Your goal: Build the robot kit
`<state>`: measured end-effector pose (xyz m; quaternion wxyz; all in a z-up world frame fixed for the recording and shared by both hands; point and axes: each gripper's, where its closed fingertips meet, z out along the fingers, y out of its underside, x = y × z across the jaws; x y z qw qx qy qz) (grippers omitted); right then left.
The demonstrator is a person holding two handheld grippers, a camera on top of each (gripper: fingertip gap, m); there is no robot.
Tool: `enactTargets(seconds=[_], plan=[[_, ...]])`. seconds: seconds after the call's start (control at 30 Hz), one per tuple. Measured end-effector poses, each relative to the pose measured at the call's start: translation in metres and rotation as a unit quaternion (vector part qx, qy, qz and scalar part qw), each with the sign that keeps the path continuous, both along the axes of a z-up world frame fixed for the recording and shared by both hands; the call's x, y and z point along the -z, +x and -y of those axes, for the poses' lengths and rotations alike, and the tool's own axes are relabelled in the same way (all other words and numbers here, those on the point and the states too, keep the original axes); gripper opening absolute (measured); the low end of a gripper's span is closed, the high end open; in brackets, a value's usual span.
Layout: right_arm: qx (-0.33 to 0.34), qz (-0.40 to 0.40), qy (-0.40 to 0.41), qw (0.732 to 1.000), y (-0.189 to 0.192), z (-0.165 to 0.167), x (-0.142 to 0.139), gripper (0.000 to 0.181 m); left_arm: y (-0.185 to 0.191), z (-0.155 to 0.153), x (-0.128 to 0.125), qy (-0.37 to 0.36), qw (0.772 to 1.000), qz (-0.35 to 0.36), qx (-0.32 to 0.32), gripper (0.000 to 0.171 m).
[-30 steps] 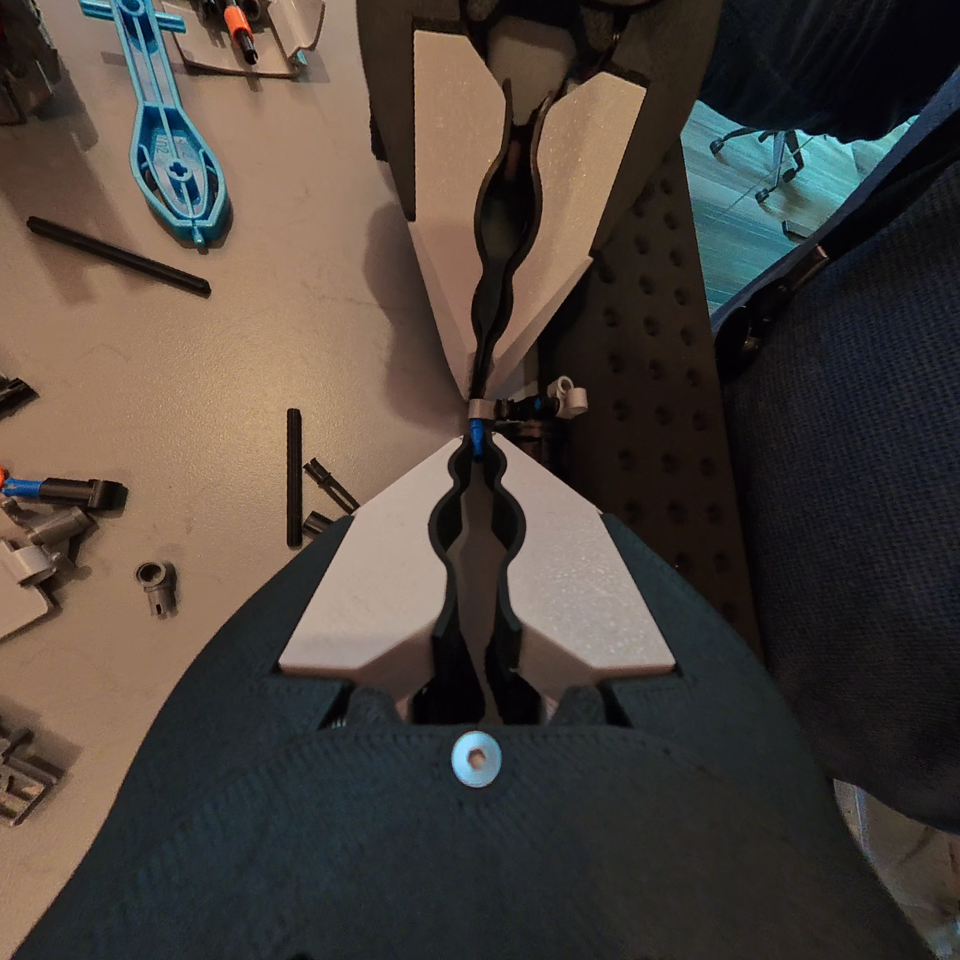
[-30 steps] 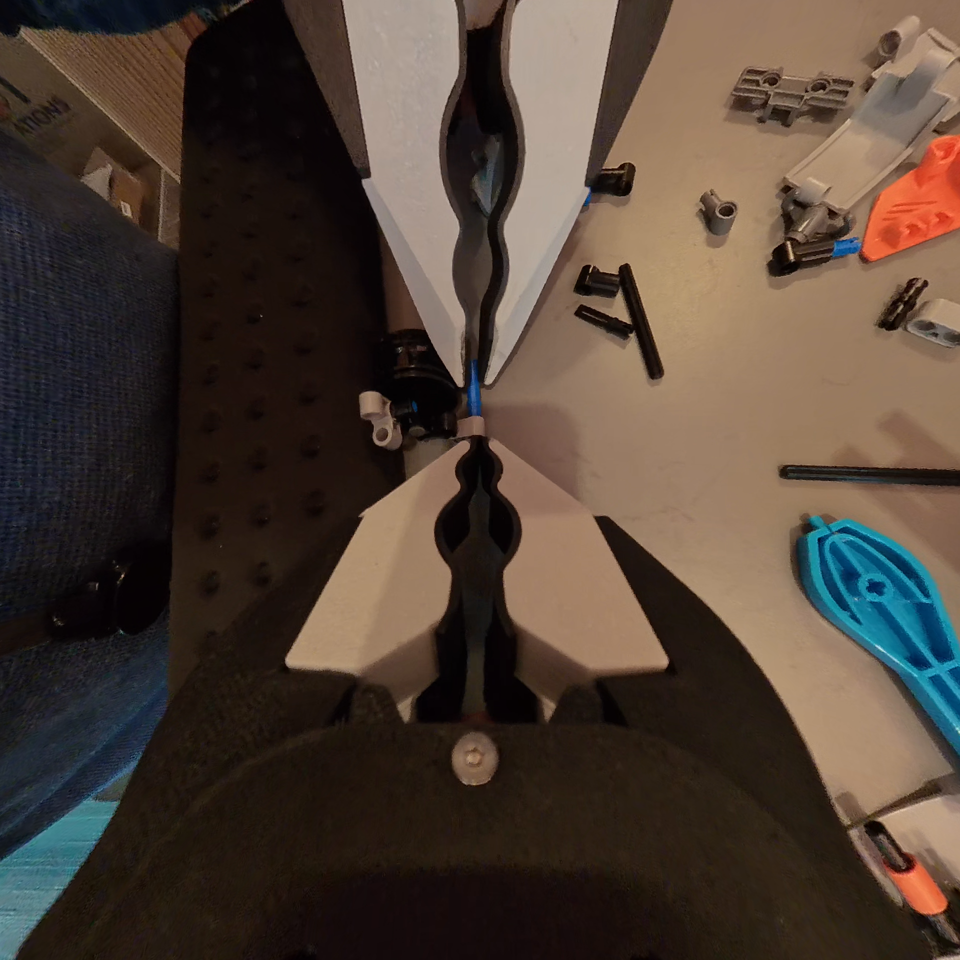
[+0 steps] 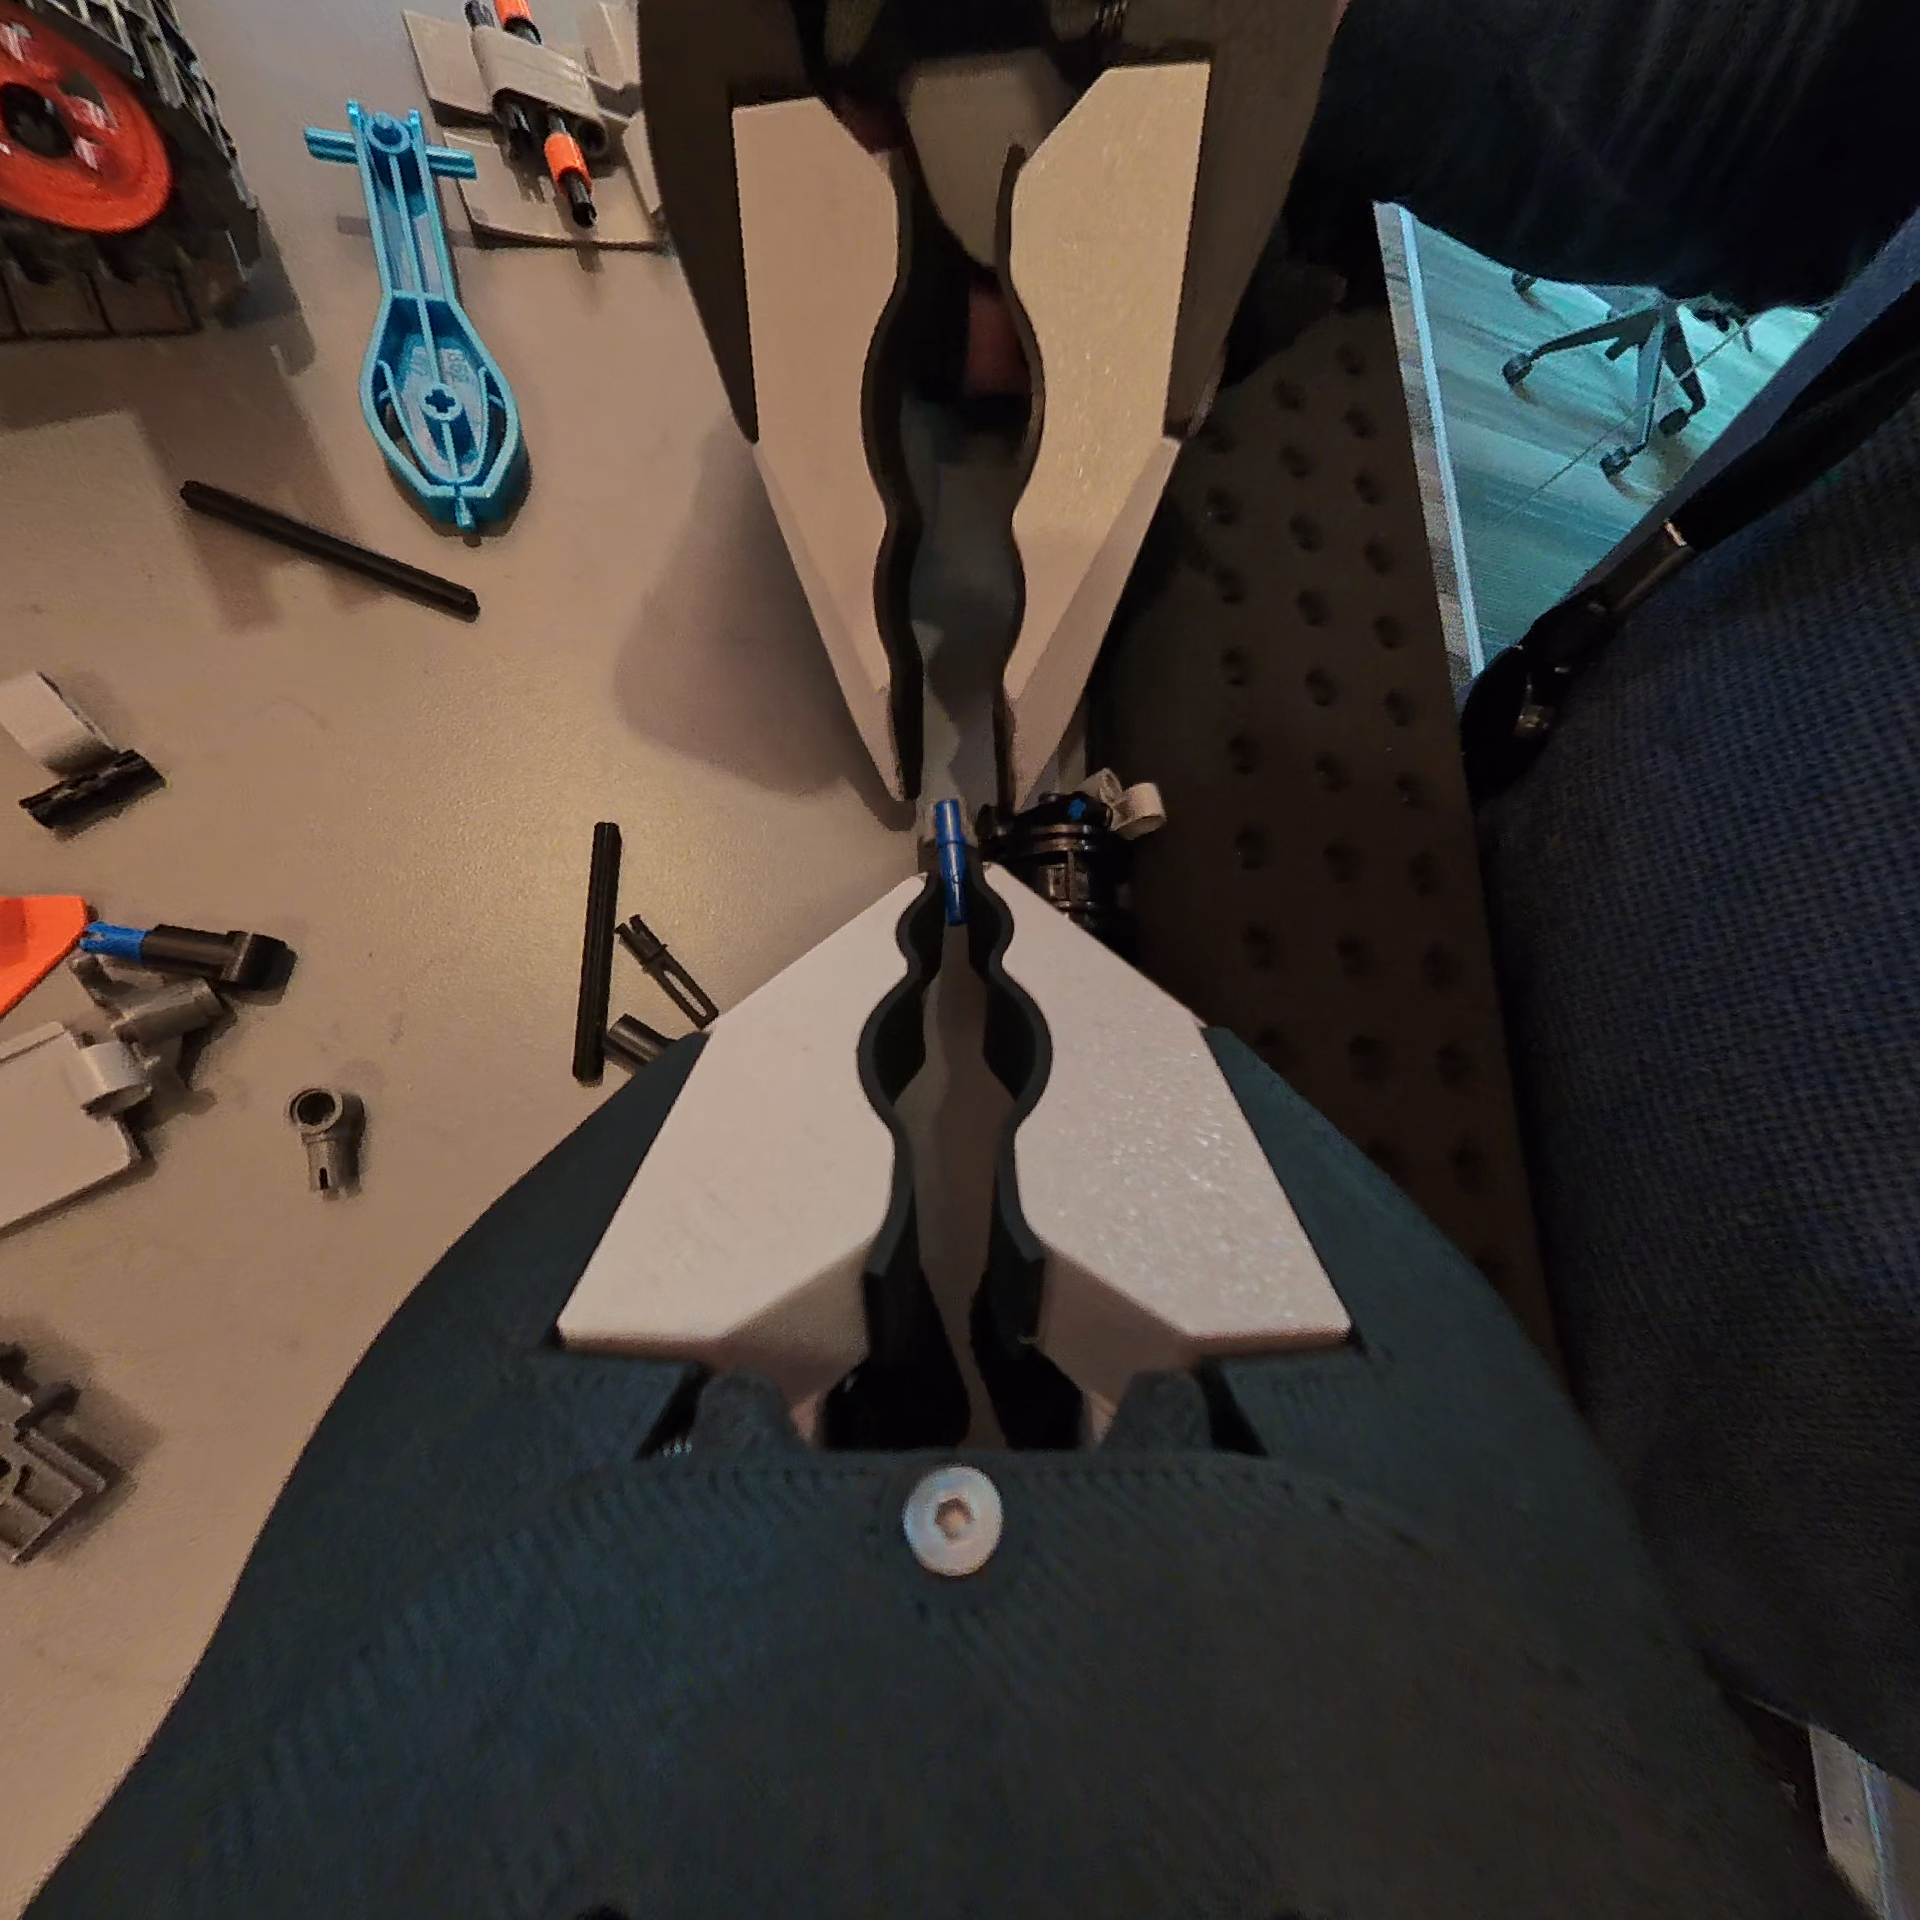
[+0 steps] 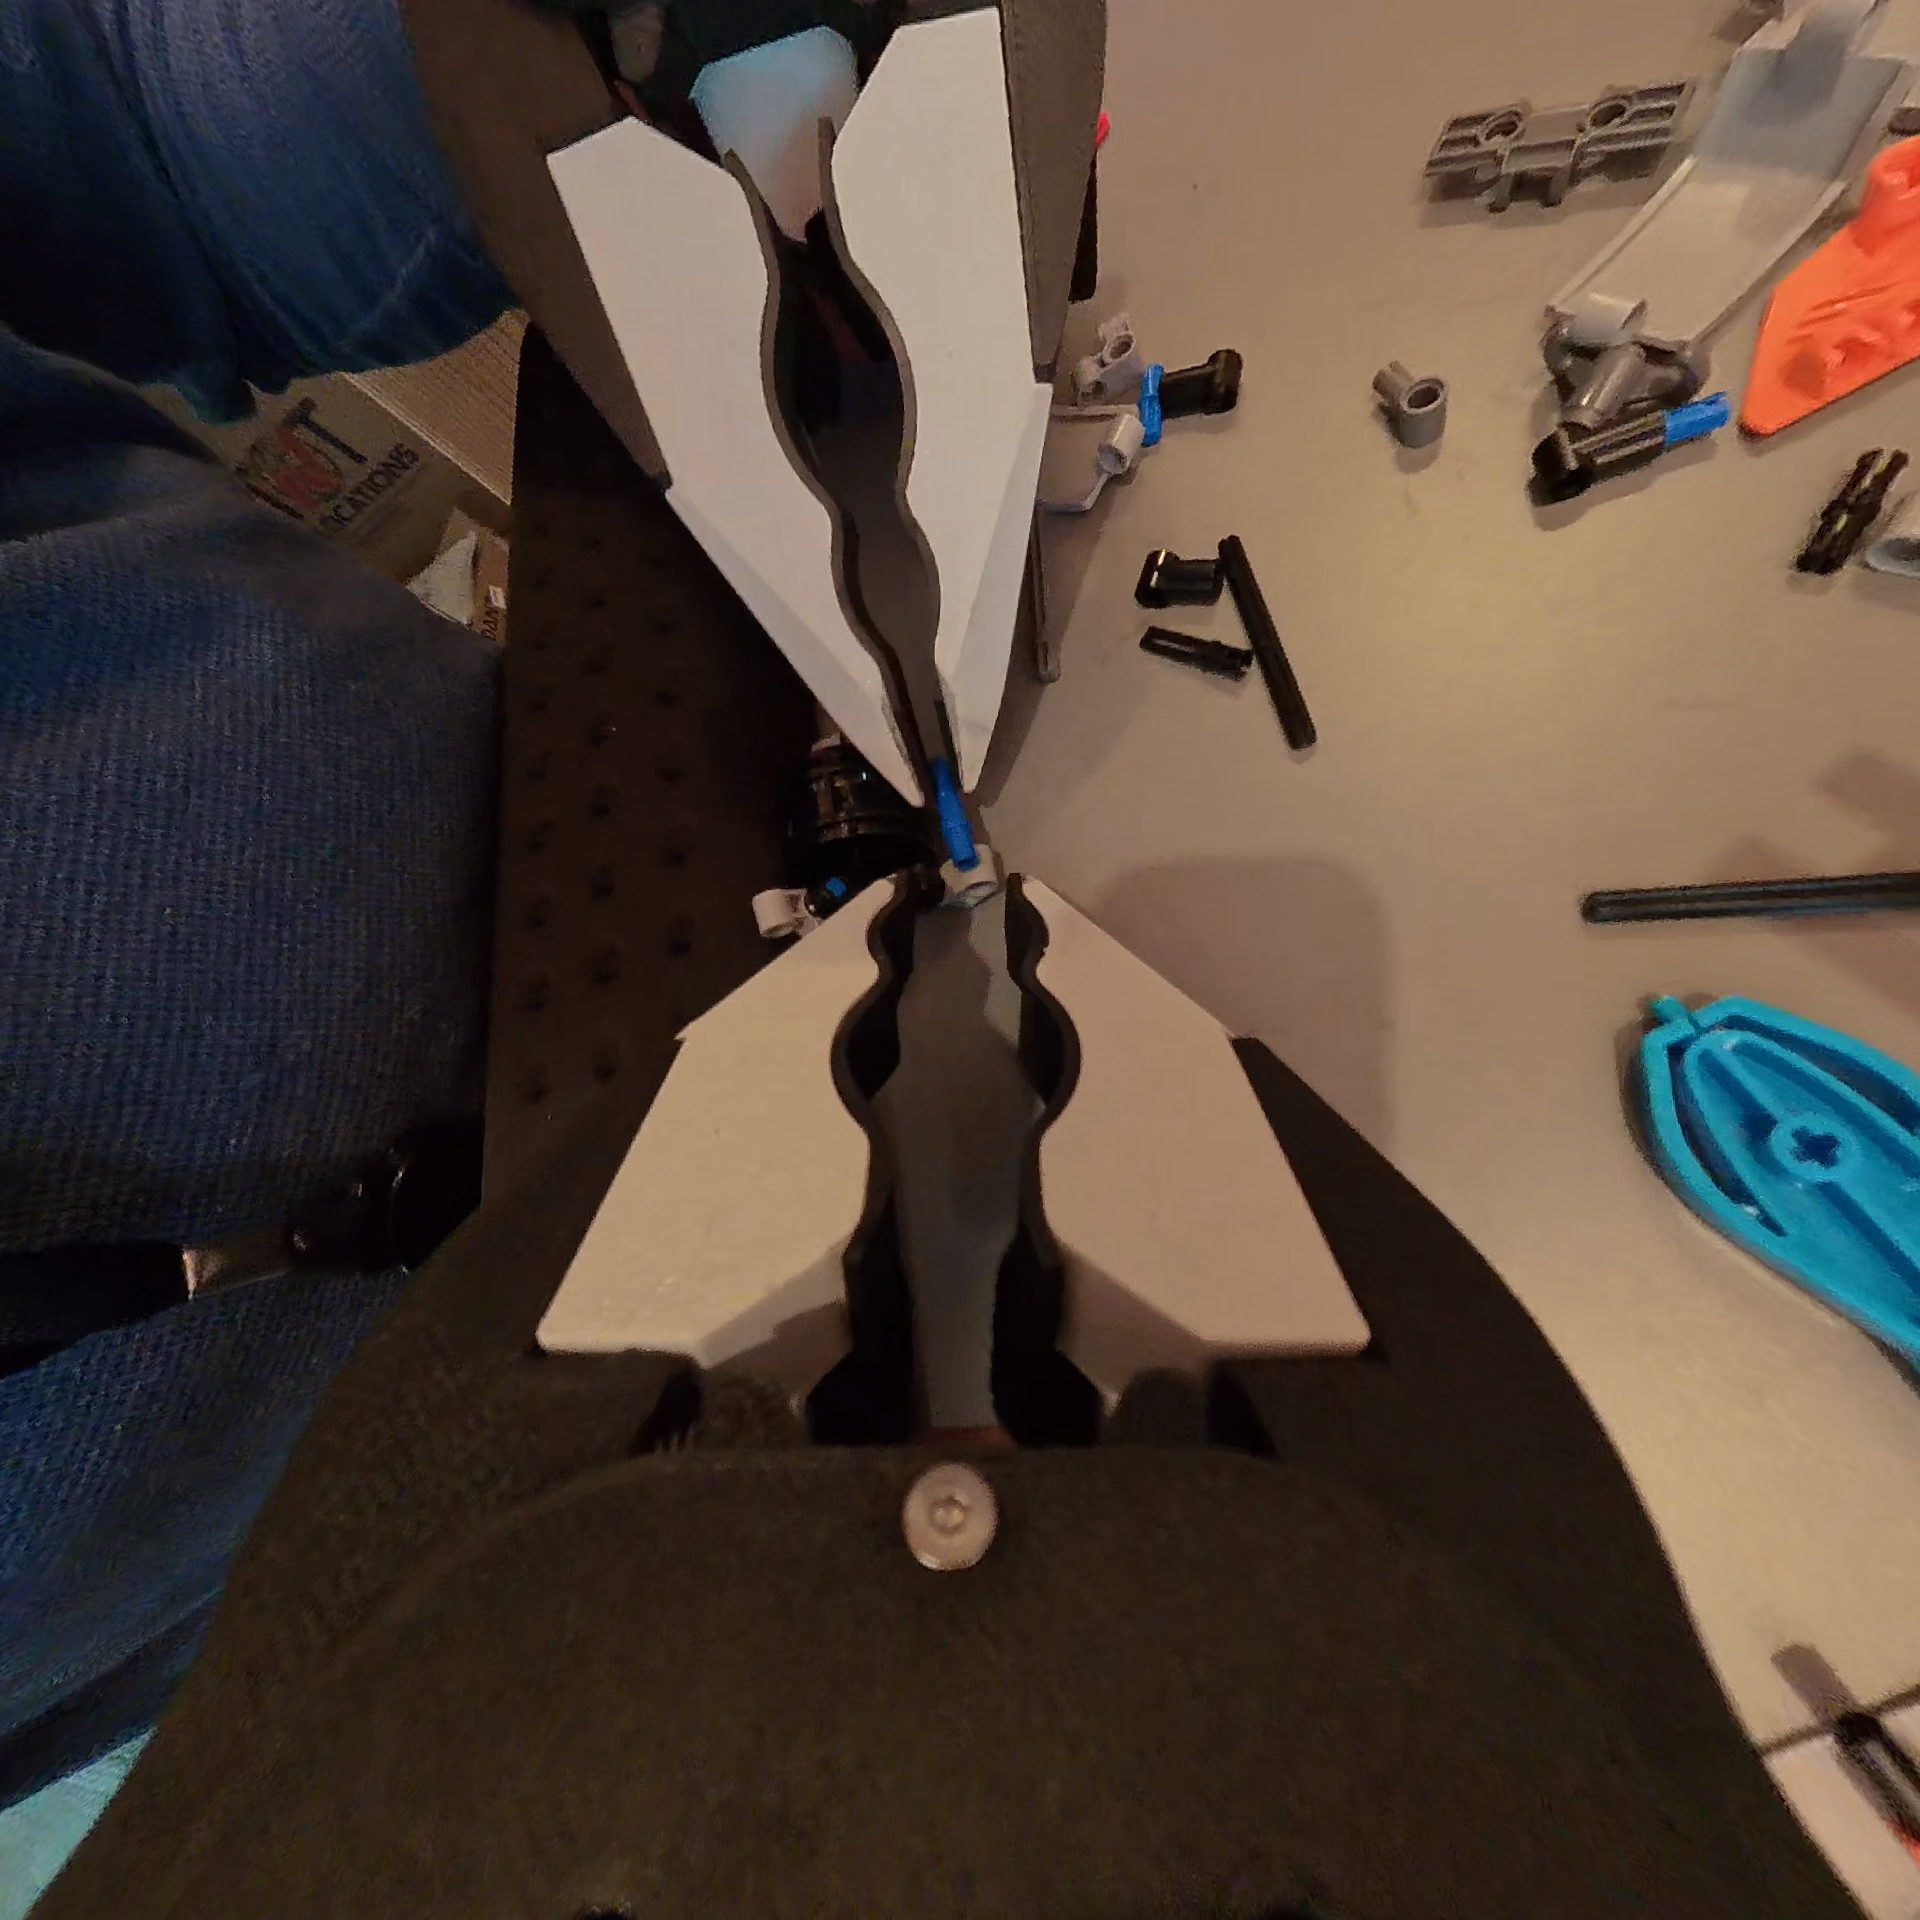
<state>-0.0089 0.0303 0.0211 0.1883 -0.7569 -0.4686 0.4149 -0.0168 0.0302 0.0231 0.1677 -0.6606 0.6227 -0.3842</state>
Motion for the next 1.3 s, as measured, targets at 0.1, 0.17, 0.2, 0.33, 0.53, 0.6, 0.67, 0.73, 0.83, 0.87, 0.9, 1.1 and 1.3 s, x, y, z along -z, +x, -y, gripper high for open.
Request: enactTargets(seconds=[0.1,0.17,0.2,0.33,0.53,0.6,0.67,0.73,0.83,0.87,0.9,1.1,1.3], plan=[[-0.004,-0.001,-0.013,1.000,-0.003,0.000,0.000,0.015,0.000,0.002,-0.001,0.005,1.000,0.002,0.000,0.002],[-0.003,-0.007,-0.034,0.999,-0.004,0.000,-0.001,0.011,0.000,0.002,-0.002,0.000,1.000,0.005,-0.003,0.002],[-0.003,-0.010,-0.050,0.999,-0.005,0.000,0.000,0.012,0.000,0.002,-0.002,-0.001,1.000,0.008,-0.004,0.002],[-0.006,-0.016,-0.082,0.996,-0.004,-0.001,-0.001,0.008,0.000,0.003,-0.003,-0.005,1.000,0.018,-0.008,0.001],[-0.011,-0.015,-0.105,0.994,-0.005,0.000,0.001,0.011,-0.001,0.004,-0.004,-0.014,0.999,0.033,-0.011,0.000],[-0.018,-0.013,-0.108,0.994,-0.007,0.001,0.001,0.012,-0.001,0.004,-0.005,-0.017,0.999,0.038,-0.011,0.001],[-0.024,-0.013,-0.114,0.993,-0.008,0.001,0.001,0.012,-0.001,0.004,-0.005,-0.018,0.999,0.039,-0.012,0.001],[-0.027,-0.014,-0.118,0.992,-0.008,0.001,0.001,0.011,-0.002,0.004,-0.004,-0.021,0.999,0.041,-0.012,0.001],[-0.027,-0.013,-0.120,0.992,-0.008,0.000,0.002,0.005,-0.003,0.003,-0.004,-0.018,0.999,0.040,-0.014,0.001],[-0.028,-0.012,-0.116,0.993,-0.008,0.000,0.002,0.004,-0.003,0.002,-0.003,-0.016,0.999,0.038,-0.014,0.001],[-0.029,-0.008,-0.108,0.994,-0.009,0.000,0.003,0.004,-0.003,0.002,-0.002,-0.012,0.999,0.036,-0.015,0.001],[-0.028,-0.019,-0.035,0.999,-0.008,-0.001,-0.002,0.004,-0.013,-0.008,-0.002,0.010,0.999,0.025,-0.021,0.001],[-0.036,-0.004,0.050,0.998,-0.008,-0.004,0.000,0.004,-0.012,-0.006,0.000,0.025,1.000,0.013,0.004,0.001]])
